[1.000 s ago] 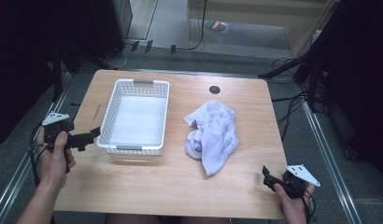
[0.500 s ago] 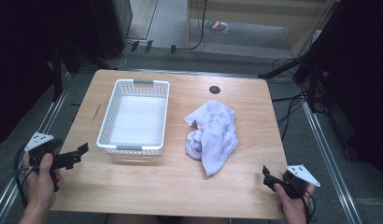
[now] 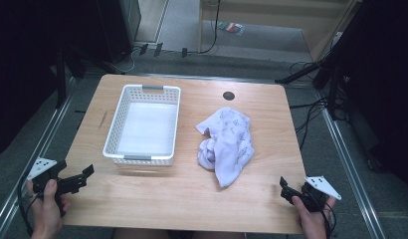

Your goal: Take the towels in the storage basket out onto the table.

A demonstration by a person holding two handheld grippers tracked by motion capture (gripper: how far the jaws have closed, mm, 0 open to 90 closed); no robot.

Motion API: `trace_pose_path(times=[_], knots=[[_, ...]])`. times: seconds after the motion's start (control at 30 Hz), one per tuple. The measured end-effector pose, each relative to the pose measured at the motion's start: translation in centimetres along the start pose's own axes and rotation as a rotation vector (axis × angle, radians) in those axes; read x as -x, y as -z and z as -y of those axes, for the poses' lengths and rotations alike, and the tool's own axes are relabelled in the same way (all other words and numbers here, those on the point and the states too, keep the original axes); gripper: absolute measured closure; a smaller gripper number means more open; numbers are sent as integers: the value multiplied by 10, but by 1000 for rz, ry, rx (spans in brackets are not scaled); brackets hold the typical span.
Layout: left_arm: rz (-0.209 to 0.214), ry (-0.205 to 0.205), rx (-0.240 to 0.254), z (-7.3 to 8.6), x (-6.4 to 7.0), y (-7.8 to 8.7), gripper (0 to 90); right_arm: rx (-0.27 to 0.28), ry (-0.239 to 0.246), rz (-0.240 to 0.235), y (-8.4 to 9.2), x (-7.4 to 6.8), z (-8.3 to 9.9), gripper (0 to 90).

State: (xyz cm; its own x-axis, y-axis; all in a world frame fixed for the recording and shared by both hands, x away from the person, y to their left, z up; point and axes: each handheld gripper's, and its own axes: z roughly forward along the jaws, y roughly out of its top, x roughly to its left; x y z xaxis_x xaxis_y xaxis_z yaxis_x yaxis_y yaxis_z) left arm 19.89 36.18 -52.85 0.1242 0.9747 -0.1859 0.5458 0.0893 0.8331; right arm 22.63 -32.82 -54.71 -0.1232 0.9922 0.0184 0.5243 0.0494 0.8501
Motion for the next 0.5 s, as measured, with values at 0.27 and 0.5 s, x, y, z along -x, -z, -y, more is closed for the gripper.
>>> trace_pose_path(times=[0.27,0.5], knots=[[-6,-20,-32,14,-2,-12,0,2,1,1,0,0,0,87],[11,-26,-25,17,1,-15,0,1,0,5,0,-1,0,88]])
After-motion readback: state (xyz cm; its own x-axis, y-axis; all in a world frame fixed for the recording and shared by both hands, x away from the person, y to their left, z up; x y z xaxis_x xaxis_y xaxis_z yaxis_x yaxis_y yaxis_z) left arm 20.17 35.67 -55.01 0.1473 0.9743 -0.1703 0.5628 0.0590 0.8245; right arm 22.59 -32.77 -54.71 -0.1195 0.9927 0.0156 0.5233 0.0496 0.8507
